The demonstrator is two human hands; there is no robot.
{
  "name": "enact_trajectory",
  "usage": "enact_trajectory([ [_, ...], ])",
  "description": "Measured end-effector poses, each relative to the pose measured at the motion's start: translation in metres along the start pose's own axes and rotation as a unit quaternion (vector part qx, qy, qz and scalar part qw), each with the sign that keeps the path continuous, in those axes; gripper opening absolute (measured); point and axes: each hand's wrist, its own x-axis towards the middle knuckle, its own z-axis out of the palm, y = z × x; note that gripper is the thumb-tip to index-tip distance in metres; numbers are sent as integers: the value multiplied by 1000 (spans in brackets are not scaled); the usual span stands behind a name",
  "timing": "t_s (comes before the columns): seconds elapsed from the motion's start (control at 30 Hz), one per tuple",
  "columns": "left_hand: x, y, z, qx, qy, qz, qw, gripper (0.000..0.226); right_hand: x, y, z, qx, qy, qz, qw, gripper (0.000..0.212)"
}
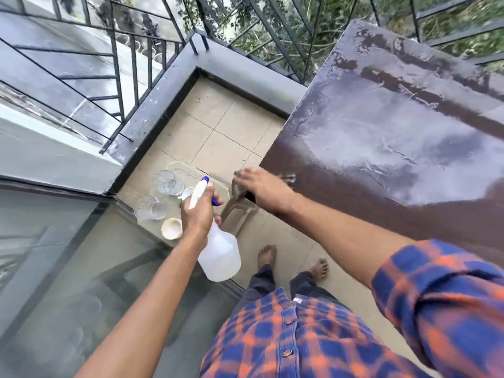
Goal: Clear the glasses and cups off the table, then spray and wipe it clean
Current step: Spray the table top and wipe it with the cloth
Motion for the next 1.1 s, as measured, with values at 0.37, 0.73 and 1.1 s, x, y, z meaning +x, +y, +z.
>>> enact_trajectory([
  [0.37, 10, 6, 9, 33, -45, 22, 998, 28, -77, 78, -42, 15, 55, 226, 972, 79],
  [0.73, 5, 22, 48, 11, -68, 27, 997, 42, -78, 2, -2, -26, 10, 79, 996, 74],
  [1.1, -37, 28, 111, 41, -121, 56, 990, 21, -230, 138, -52, 38, 233, 463, 854, 70],
])
